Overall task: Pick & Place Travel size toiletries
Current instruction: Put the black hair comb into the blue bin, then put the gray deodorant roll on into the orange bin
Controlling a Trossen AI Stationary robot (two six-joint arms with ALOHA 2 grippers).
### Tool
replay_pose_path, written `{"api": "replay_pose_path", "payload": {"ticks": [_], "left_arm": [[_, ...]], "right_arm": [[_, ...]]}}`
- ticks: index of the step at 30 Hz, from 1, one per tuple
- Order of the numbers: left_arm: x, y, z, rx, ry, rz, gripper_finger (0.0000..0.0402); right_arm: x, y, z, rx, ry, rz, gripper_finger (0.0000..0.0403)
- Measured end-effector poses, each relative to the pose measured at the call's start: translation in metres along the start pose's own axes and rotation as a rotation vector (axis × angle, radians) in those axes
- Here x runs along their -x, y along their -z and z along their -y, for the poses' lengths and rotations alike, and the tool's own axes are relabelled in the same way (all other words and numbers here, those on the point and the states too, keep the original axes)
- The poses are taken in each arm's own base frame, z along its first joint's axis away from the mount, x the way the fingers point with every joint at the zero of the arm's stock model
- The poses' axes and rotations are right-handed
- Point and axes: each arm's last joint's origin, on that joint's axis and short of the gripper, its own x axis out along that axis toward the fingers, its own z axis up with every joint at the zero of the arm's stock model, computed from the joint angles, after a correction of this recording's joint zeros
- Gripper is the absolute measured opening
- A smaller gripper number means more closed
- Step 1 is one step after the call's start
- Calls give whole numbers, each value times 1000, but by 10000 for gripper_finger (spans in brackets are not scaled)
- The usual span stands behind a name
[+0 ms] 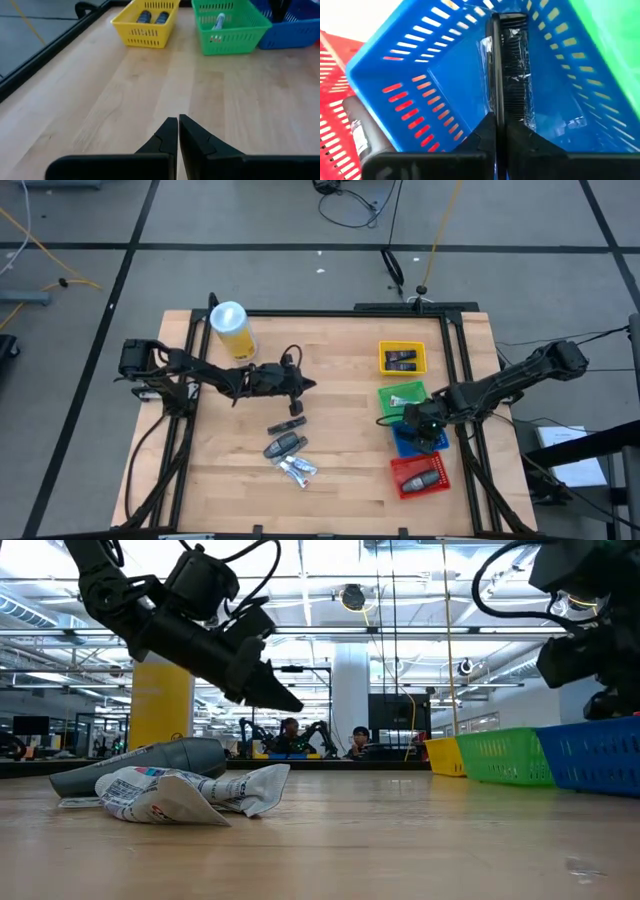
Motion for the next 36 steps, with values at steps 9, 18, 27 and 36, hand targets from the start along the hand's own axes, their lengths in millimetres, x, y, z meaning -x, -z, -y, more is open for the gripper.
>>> {"api": "replay_pose_path", "payload": {"ticks": [9, 18, 27, 36], "left_arm": [[0, -1, 3, 66, 64, 9, 19], [1, -1, 11, 91, 91, 6, 19], [2, -1, 18, 70, 109, 6, 19], [1, -1, 10, 49, 81, 4, 19]], "right_arm": [[0, -4, -2, -67, -10, 53, 102], [5, -4, -9, 1, -61, 130, 178], [19, -10, -17, 142, -118, 324, 149], [10, -18, -5, 252, -7, 273, 85]]}}
